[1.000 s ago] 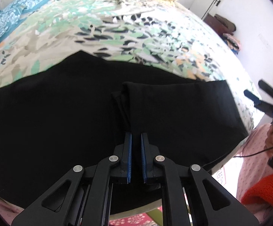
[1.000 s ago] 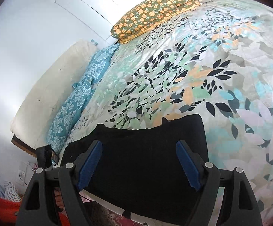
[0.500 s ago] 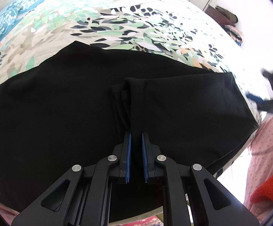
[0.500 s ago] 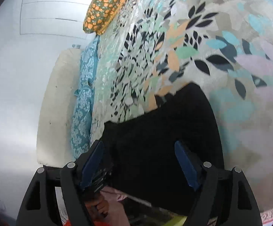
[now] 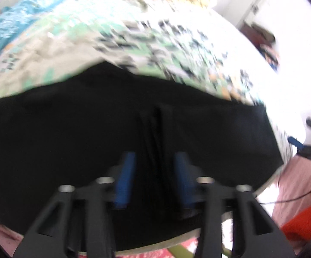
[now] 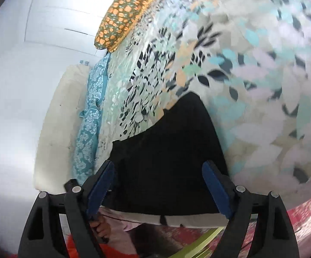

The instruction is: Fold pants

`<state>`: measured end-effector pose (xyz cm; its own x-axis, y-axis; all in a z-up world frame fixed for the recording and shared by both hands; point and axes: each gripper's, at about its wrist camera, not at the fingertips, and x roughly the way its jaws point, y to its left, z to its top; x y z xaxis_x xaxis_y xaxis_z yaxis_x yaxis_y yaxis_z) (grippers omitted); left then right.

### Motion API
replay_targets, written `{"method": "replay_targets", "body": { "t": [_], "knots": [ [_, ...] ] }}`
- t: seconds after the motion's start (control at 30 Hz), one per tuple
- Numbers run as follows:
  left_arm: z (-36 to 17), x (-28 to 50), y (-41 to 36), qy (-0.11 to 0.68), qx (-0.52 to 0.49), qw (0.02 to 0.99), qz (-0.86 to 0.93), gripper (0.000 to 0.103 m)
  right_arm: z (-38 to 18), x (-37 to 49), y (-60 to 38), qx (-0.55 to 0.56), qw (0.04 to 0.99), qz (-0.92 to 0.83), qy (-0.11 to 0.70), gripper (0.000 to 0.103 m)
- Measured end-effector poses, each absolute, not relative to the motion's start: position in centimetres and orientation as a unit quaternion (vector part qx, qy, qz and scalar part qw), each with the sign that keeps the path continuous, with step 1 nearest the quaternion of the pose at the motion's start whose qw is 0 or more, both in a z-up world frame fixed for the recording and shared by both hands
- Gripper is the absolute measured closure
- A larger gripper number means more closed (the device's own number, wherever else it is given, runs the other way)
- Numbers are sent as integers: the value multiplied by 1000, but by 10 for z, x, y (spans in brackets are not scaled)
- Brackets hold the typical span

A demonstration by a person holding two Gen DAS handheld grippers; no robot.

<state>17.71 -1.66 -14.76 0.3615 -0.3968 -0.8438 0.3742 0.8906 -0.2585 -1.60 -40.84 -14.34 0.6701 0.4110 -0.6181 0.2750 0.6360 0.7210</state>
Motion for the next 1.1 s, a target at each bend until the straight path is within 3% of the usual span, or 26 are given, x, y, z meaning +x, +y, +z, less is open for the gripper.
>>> {"method": "replay_targets", "body": {
  "t": [0.03, 0.07, 0.3, 0.73, 1.1],
  "knots": [
    [-142, 179, -8, 505, -22, 835, -220, 21, -138, -16, -406, 400, 822, 34, 404, 18],
    [-139, 182, 1, 499, -36, 841, -209, 20, -136, -15, -403, 382, 829, 29, 407, 18],
    [-154, 201, 45, 533, -126, 823, -150, 20, -135, -17, -397, 346, 836, 19, 425, 18],
    [-150, 200, 62, 528, -117, 832, -126, 18, -135, 8, -369, 280, 850, 35, 446, 18],
    [-116, 230, 173, 500, -147, 852, -54, 15, -137, 11, -368, 284, 848, 39, 445, 18]
  ]
}}
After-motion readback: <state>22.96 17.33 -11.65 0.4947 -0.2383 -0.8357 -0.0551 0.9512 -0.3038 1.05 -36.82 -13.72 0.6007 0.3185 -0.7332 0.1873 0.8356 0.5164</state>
